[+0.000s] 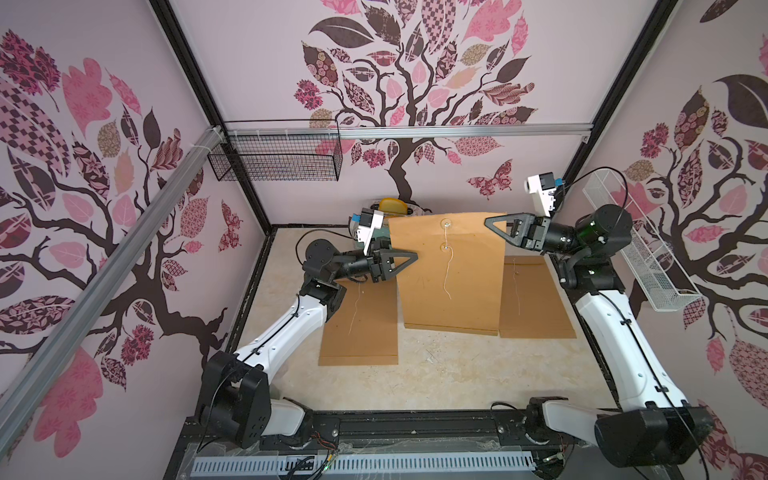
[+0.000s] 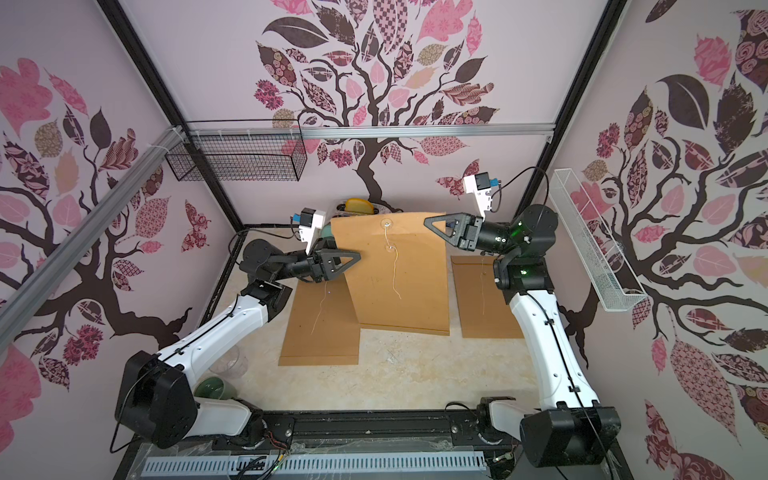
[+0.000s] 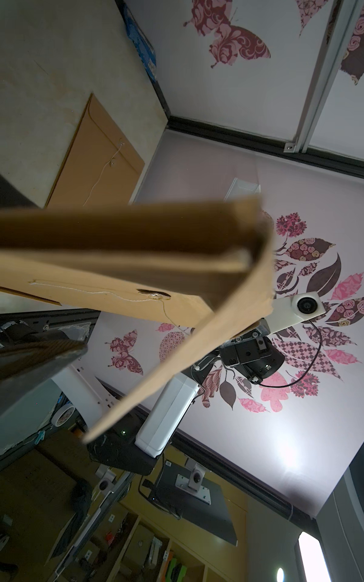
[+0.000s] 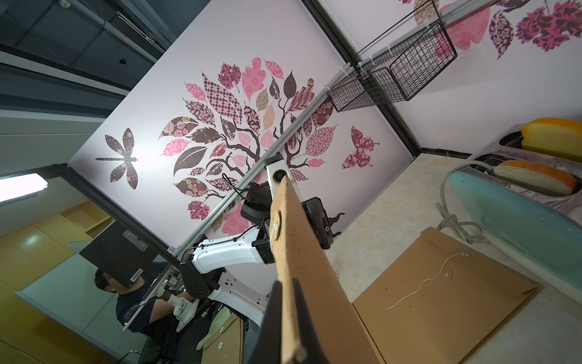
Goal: Close the mouth of the file bag
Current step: Pick up the file bag from the center of the board.
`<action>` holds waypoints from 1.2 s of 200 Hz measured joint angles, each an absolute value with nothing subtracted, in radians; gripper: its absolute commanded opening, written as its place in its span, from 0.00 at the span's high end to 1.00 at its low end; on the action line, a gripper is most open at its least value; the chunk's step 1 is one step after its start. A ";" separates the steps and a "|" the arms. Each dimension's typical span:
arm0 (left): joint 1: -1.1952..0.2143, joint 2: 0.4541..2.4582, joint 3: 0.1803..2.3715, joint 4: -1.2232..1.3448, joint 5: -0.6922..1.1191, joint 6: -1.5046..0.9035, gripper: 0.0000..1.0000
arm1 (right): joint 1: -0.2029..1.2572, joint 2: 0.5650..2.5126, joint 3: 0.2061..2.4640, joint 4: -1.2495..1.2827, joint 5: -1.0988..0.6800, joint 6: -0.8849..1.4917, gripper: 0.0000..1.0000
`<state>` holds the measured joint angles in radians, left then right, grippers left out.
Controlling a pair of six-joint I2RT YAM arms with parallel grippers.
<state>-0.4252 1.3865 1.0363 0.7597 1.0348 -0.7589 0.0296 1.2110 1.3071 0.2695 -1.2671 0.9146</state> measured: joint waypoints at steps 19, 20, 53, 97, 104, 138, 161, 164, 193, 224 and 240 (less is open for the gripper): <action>-0.428 1.383 1.046 0.696 1.032 -0.716 0.40 | 0.031 1.211 1.307 0.253 -1.267 0.899 1.00; -0.428 1.383 1.046 0.691 1.032 -0.714 0.40 | 0.031 1.211 1.307 0.252 -1.267 0.897 1.00; -0.427 1.367 1.052 0.615 1.027 -0.676 0.48 | 0.031 1.211 1.307 0.201 -1.265 0.852 1.00; -0.427 1.370 1.076 0.640 1.046 -0.716 0.64 | 0.031 1.210 1.307 0.178 -1.264 0.827 1.00; -0.427 1.371 1.076 0.645 1.049 -0.725 0.69 | 0.031 1.210 1.307 0.175 -1.263 0.825 1.00; -0.427 1.372 1.076 0.651 1.059 -0.745 0.84 | 0.031 1.210 1.307 0.159 -1.259 0.818 1.00; -0.426 1.372 1.076 0.650 1.059 -0.746 0.91 | 0.031 1.210 1.307 0.157 -1.257 0.818 1.00; -0.426 1.372 1.076 0.650 1.060 -0.747 0.93 | 0.031 1.210 1.307 0.157 -1.257 0.818 1.00; -0.425 1.371 1.076 0.640 1.060 -0.745 1.00 | 0.031 1.210 1.307 0.149 -1.256 0.811 1.00; -0.425 1.370 1.076 0.622 1.060 -0.743 0.94 | 0.031 1.210 1.306 0.143 -1.256 0.804 1.00; -0.425 1.367 1.076 0.615 1.061 -0.740 0.83 | 0.031 1.210 1.293 0.161 -1.256 0.808 1.00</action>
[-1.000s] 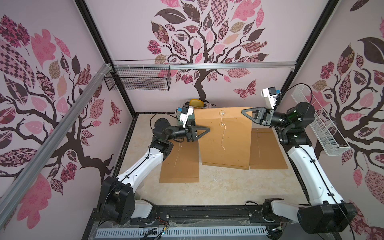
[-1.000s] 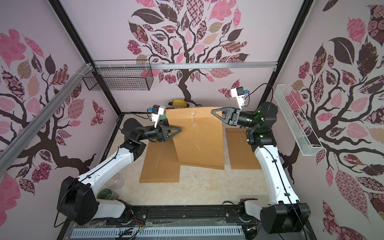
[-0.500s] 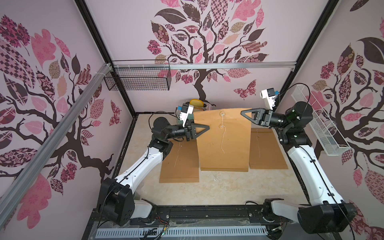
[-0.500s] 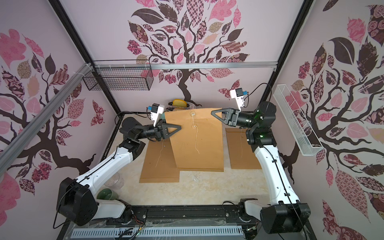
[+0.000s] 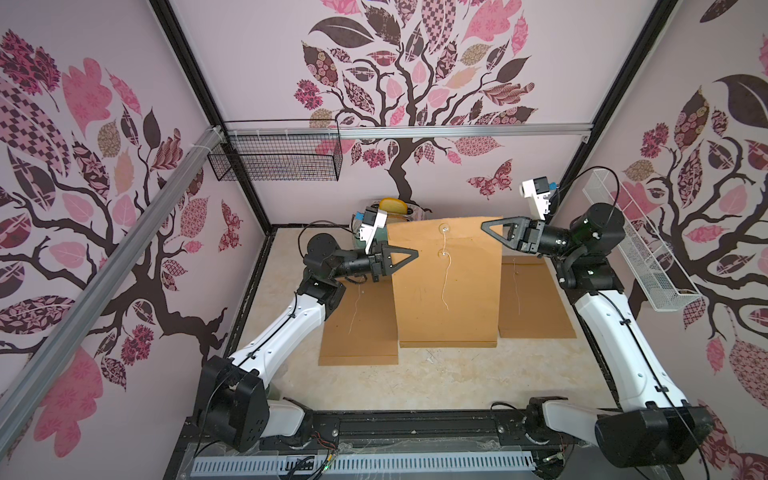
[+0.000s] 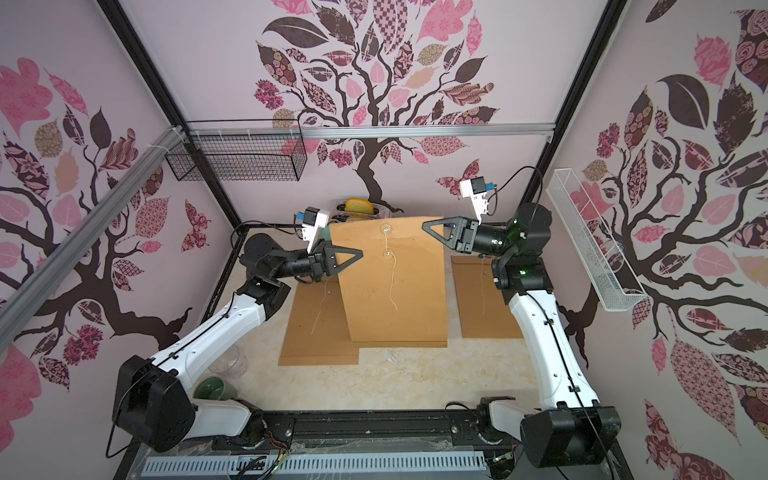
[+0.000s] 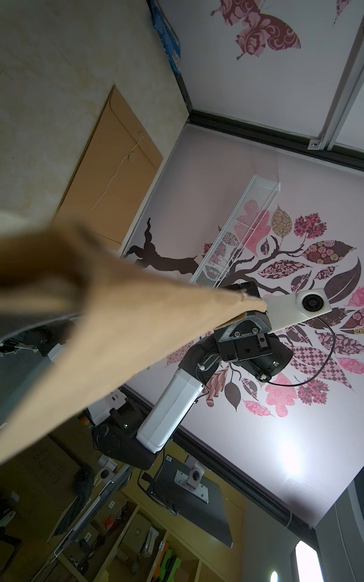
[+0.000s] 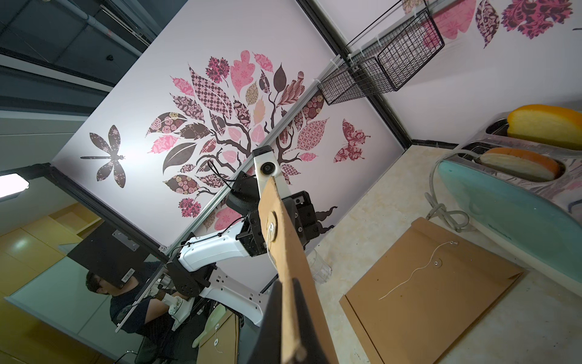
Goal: Close the mouth of the file bag
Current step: Pick up the file bag from the center of the board.
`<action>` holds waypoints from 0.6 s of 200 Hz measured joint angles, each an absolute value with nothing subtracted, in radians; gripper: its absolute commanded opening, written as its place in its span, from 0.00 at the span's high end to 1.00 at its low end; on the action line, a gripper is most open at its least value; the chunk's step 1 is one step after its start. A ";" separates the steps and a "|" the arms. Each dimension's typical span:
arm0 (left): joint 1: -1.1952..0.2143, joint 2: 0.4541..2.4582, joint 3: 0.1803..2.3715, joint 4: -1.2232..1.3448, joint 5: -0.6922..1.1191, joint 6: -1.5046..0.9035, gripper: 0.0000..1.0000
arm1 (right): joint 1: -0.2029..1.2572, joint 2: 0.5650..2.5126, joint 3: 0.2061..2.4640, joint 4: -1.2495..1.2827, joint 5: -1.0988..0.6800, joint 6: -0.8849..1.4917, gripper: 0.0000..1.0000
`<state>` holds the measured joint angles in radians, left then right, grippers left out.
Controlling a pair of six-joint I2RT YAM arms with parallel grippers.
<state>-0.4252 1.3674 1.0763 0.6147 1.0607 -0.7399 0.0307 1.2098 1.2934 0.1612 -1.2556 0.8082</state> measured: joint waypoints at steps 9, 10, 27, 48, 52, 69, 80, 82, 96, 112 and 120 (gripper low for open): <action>-0.426 1.367 1.077 0.611 1.064 -0.745 0.77 | 0.031 1.209 1.283 0.171 -1.256 0.811 1.00; -0.426 1.367 1.077 0.611 1.063 -0.746 0.77 | 0.031 1.209 1.282 0.172 -1.255 0.812 1.00; -0.427 1.368 1.078 0.602 1.068 -0.748 0.84 | 0.033 1.209 1.268 0.184 -1.254 0.822 1.00; -0.428 1.369 1.078 0.609 1.071 -0.764 0.88 | 0.036 1.209 1.260 0.212 -1.252 0.839 1.00; -0.429 1.369 1.078 0.615 1.071 -0.766 0.88 | 0.036 1.209 1.260 0.217 -1.251 0.845 1.00; -0.430 1.371 1.078 0.636 1.070 -0.781 0.96 | 0.037 1.209 1.259 0.236 -1.252 0.857 1.00; -0.430 1.371 1.078 0.640 1.070 -0.788 1.00 | 0.037 1.209 1.259 0.244 -1.252 0.863 1.00; -0.430 1.371 1.078 0.640 1.070 -0.781 1.00 | 0.037 1.209 1.259 0.245 -1.252 0.865 1.00; -0.430 1.371 1.078 0.642 1.069 -0.786 1.00 | 0.037 1.209 1.259 0.248 -1.252 0.868 1.00; -0.430 1.371 1.078 0.639 1.069 -0.786 1.00 | 0.037 1.208 1.261 0.223 -1.245 0.842 0.86; -0.431 1.371 1.079 0.628 1.069 -0.785 1.00 | 0.037 1.205 1.265 0.178 -1.229 0.805 0.77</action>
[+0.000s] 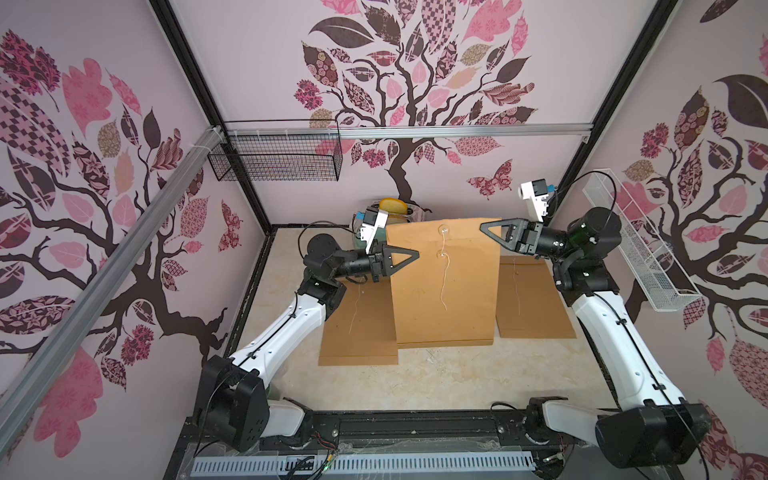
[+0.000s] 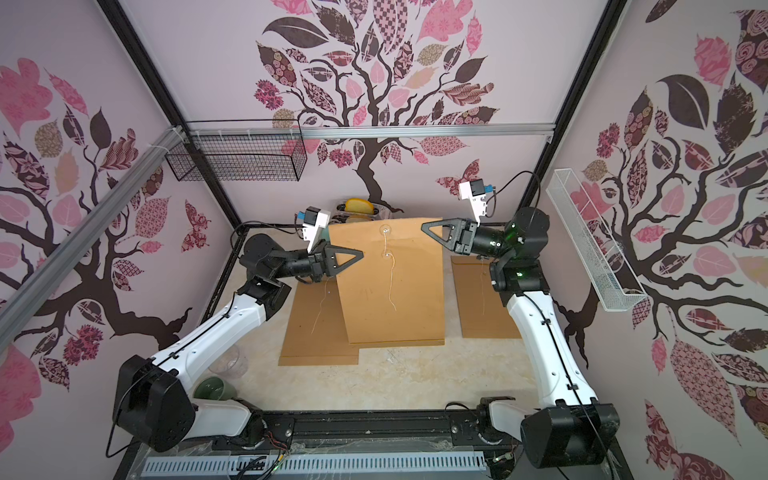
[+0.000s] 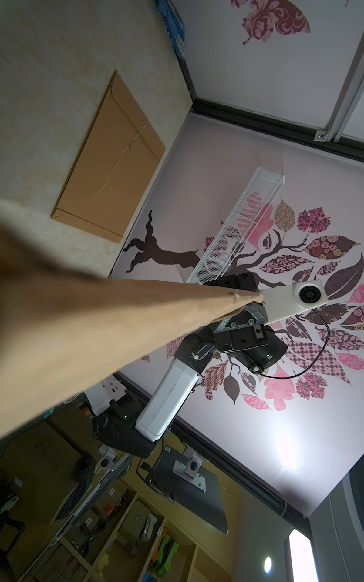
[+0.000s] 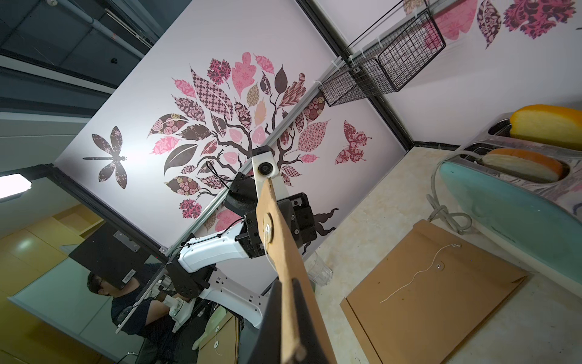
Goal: Close the mouth of the file bag
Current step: Pick up the file bag from the center of the board.
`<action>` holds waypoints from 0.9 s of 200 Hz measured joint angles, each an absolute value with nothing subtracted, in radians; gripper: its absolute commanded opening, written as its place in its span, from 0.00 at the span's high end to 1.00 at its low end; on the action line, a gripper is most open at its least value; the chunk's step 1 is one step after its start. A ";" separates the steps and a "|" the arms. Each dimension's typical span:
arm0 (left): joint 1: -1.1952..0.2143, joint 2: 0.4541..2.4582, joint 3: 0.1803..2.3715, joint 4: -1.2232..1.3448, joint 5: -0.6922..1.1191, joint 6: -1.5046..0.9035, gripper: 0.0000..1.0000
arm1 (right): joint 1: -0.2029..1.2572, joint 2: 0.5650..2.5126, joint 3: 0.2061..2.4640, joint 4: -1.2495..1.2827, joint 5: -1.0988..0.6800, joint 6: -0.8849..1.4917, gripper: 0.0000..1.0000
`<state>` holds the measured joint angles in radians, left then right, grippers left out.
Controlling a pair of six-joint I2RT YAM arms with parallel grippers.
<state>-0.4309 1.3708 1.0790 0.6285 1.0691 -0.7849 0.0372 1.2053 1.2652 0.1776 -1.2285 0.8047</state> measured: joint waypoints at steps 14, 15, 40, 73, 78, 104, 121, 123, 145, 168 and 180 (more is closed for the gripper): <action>-0.432 1.371 1.090 0.578 1.066 -0.772 1.00 | 0.036 1.198 1.289 0.046 -1.177 0.710 0.69; -0.433 1.371 1.091 0.574 1.065 -0.770 1.00 | 0.035 1.198 1.291 0.038 -1.172 0.706 0.68; -0.437 1.370 1.131 0.449 1.035 -0.743 1.00 | 0.034 1.160 1.354 -0.210 -1.003 0.512 0.65; -0.437 1.368 1.140 0.368 0.989 -0.737 1.00 | 0.034 1.022 1.353 -0.355 -0.811 0.331 0.67; -0.437 1.368 1.141 0.359 0.983 -0.737 1.00 | 0.034 1.004 1.350 -0.360 -0.798 0.315 0.67; -0.437 1.396 1.161 0.346 0.973 -0.753 1.00 | 0.036 0.976 1.328 -0.321 -0.817 0.307 0.67; -0.437 1.420 1.163 0.371 0.971 -0.782 1.00 | 0.060 1.008 1.308 -0.273 -0.849 0.333 0.65; -0.437 1.423 1.163 0.373 0.971 -0.785 1.00 | 0.065 1.015 1.306 -0.270 -0.850 0.333 0.65; -0.438 1.446 1.163 0.382 0.970 -0.809 1.00 | 0.153 1.091 1.306 -0.274 -0.855 0.307 0.65; -0.440 1.453 1.163 0.390 0.970 -0.825 1.00 | 0.215 1.149 1.306 -0.284 -0.860 0.290 0.65; -0.443 1.453 1.163 0.401 0.970 -0.833 1.00 | 0.228 1.166 1.306 -0.282 -0.860 0.287 0.65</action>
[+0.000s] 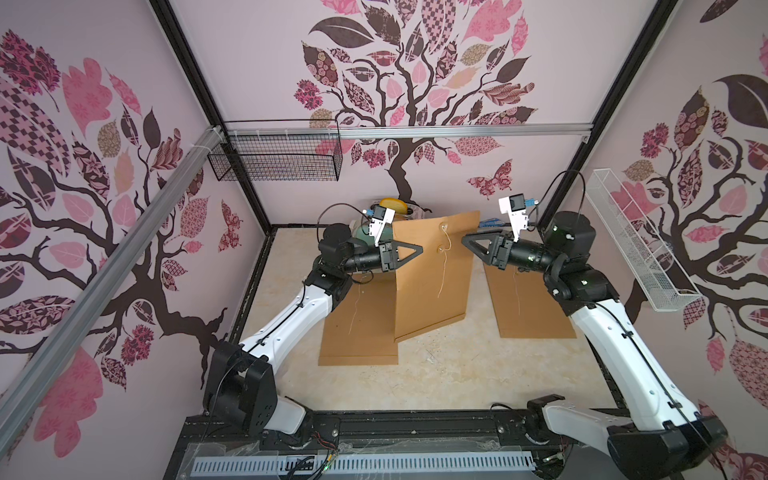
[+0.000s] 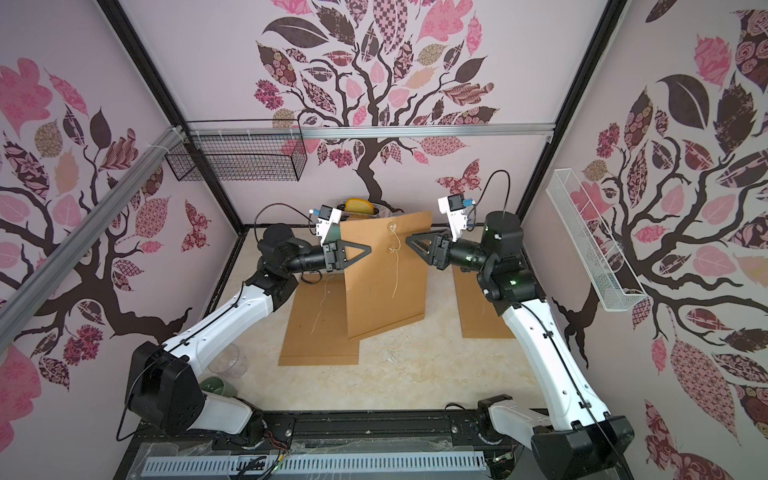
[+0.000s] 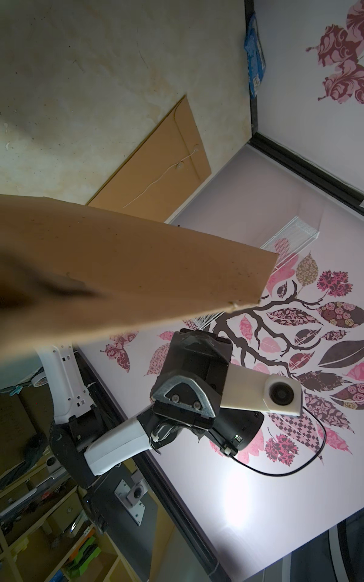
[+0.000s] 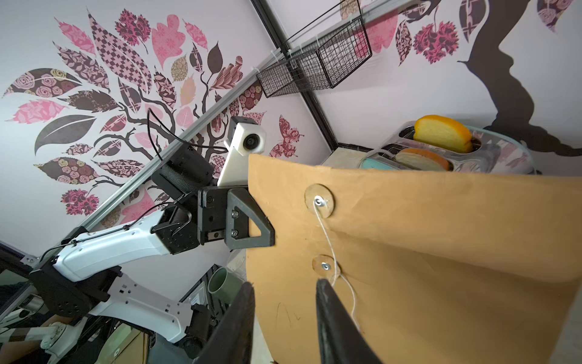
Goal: Close the mouth of the file bag
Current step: Pick up the file bag from the center of the board, then close the file bag.
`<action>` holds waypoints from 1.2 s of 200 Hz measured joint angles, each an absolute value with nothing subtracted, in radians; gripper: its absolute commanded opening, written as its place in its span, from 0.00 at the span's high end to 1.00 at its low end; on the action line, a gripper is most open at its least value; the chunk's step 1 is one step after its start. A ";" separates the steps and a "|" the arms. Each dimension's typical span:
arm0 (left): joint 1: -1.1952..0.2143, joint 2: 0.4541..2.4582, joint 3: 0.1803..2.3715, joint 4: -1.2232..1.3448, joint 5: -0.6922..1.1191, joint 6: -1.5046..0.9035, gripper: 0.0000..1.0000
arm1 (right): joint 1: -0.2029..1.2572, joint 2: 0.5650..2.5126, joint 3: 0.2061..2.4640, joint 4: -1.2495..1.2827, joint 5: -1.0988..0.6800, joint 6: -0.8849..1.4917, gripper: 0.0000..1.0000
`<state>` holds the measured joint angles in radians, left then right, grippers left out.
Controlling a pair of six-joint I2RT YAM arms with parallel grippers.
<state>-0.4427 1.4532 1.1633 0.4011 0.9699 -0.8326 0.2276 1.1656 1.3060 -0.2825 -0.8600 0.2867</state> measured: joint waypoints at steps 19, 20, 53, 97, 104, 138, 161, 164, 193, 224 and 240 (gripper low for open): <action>-0.454 1.453 1.165 0.411 0.970 -0.838 1.00 | 0.239 1.186 1.306 -0.284 -0.862 0.273 0.65; -0.455 1.453 1.165 0.411 0.970 -0.838 1.00 | 0.239 1.187 1.306 -0.284 -0.862 0.272 0.65; -0.474 1.453 1.166 0.418 0.970 -0.840 1.00 | 0.245 1.206 1.296 -0.262 -0.894 0.275 0.64; -0.489 1.454 1.172 0.439 0.969 -0.849 1.00 | 0.245 1.203 1.228 -0.181 -0.964 0.336 0.64; -0.489 1.456 1.172 0.447 0.969 -0.855 1.00 | 0.245 1.203 1.221 -0.171 -0.971 0.345 0.64; -0.490 1.470 1.172 0.488 0.966 -0.885 1.00 | 0.245 1.189 1.181 -0.094 -1.016 0.398 0.66; -0.490 1.475 1.172 0.500 0.965 -0.900 1.00 | 0.245 1.180 1.150 -0.016 -1.050 0.445 0.70; -0.490 1.475 1.172 0.503 0.965 -0.902 1.00 | 0.245 1.180 1.149 -0.010 -1.052 0.445 0.70; -0.490 1.478 1.172 0.540 0.963 -0.929 1.00 | 0.246 1.180 1.139 0.030 -1.079 0.466 0.79; -0.490 1.489 1.172 0.576 0.962 -0.963 1.00 | 0.247 1.179 1.094 0.097 -1.108 0.499 0.88; -0.490 1.494 1.172 0.593 0.962 -0.976 1.00 | 0.249 1.179 1.075 0.125 -1.117 0.519 0.92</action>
<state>-0.4900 1.4937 1.1725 0.5930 0.9619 -0.9756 0.2489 1.1793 1.0748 0.1253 -1.1172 0.5190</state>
